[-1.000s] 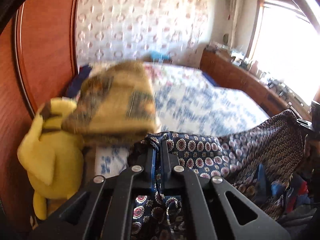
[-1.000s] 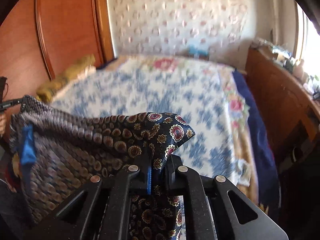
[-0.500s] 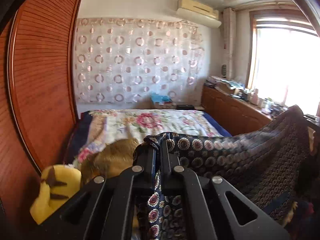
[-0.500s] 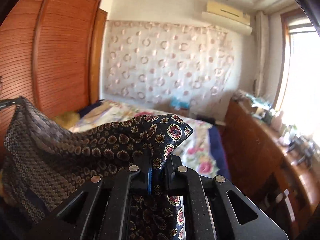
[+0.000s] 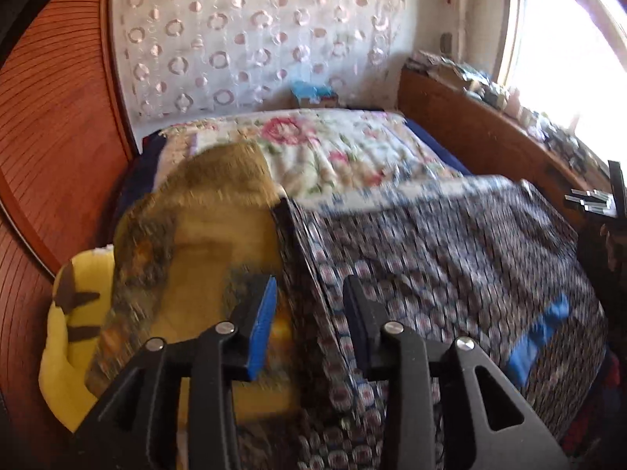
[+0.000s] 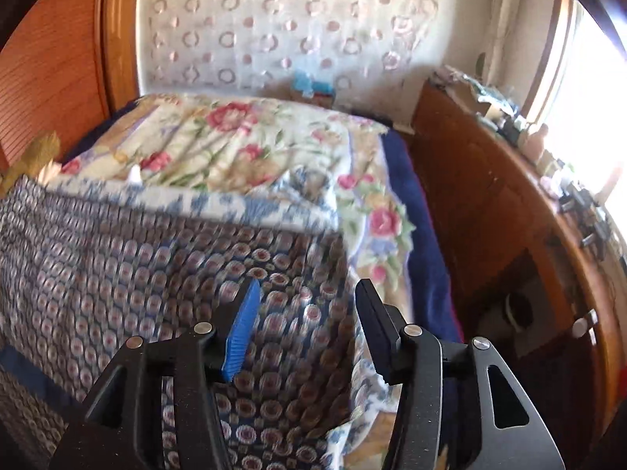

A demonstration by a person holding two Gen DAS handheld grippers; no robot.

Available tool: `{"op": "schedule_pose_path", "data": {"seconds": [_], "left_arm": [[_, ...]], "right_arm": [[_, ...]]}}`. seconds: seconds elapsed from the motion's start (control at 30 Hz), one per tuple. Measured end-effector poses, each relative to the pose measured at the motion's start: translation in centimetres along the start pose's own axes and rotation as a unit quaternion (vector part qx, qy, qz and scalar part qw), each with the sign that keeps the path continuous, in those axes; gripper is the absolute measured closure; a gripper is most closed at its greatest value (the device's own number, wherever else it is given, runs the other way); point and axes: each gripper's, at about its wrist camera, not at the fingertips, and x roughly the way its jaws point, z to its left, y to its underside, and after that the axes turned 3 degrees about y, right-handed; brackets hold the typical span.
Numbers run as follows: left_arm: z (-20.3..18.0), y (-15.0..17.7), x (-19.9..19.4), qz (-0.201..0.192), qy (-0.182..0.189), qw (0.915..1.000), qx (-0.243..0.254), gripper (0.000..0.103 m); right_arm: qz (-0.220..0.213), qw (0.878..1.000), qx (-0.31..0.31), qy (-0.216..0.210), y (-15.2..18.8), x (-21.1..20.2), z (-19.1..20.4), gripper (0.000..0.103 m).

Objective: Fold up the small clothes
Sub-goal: 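Lay the lifted robe half over the other half with both tools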

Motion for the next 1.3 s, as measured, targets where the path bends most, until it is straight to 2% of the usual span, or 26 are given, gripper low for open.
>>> {"op": "schedule_pose_path", "data": {"seconds": [0.1,0.23,0.4,0.53,0.73,0.8,0.9,0.97,1.0,1.23,1.3], "left_arm": [[-1.5,1.8,-0.6,0.004,0.007,1.0000,0.001,0.068],[-2.9,4.3,-0.5,0.018,0.039,0.9991,0.001,0.068],[-5.1,7.1,-0.2,0.032,0.051,0.9981,0.011,0.067],[-6.3,8.2,0.4,0.041,0.043,0.9979,0.025,0.066],[-6.5,8.9,1.9,0.060,0.043,0.9969,0.026,0.065],[-6.7,9.1,1.9,0.052,0.043,0.9973,0.029,0.064],[-6.8,9.2,2.0,0.045,0.045,0.9975,0.029,0.057],[-7.0,9.2,2.1,0.045,0.055,0.9971,0.027,0.048],[-7.1,9.2,2.1,0.046,0.054,0.9970,0.028,0.047],[-9.1,9.3,2.6,0.058,0.031,0.9951,0.074,0.029],[-9.0,9.2,2.6,0.058,0.033,0.9952,0.072,0.029]], "right_arm": [[-0.004,1.000,0.011,-0.019,2.3,-1.6,0.5,0.051],[-0.004,0.999,0.018,-0.039,5.5,-3.1,0.9,0.051],[0.008,0.996,0.049,-0.073,9.3,-3.9,0.9,0.051],[0.033,0.994,0.054,-0.087,11.3,-3.3,1.5,0.051],[0.042,0.994,0.058,-0.086,11.5,-2.3,2.1,0.051],[0.043,0.992,0.068,-0.094,11.2,-2.0,2.0,0.051],[0.041,0.992,0.075,-0.091,10.7,-1.4,2.2,0.051],[0.038,0.993,0.077,-0.085,10.4,-1.2,2.4,0.051],[0.036,0.993,0.078,-0.085,10.3,-1.1,2.5,0.051],[0.022,0.995,0.069,-0.067,10.4,-0.8,3.4,0.050],[0.022,0.996,0.065,-0.063,10.4,-0.7,3.6,0.050]]}}
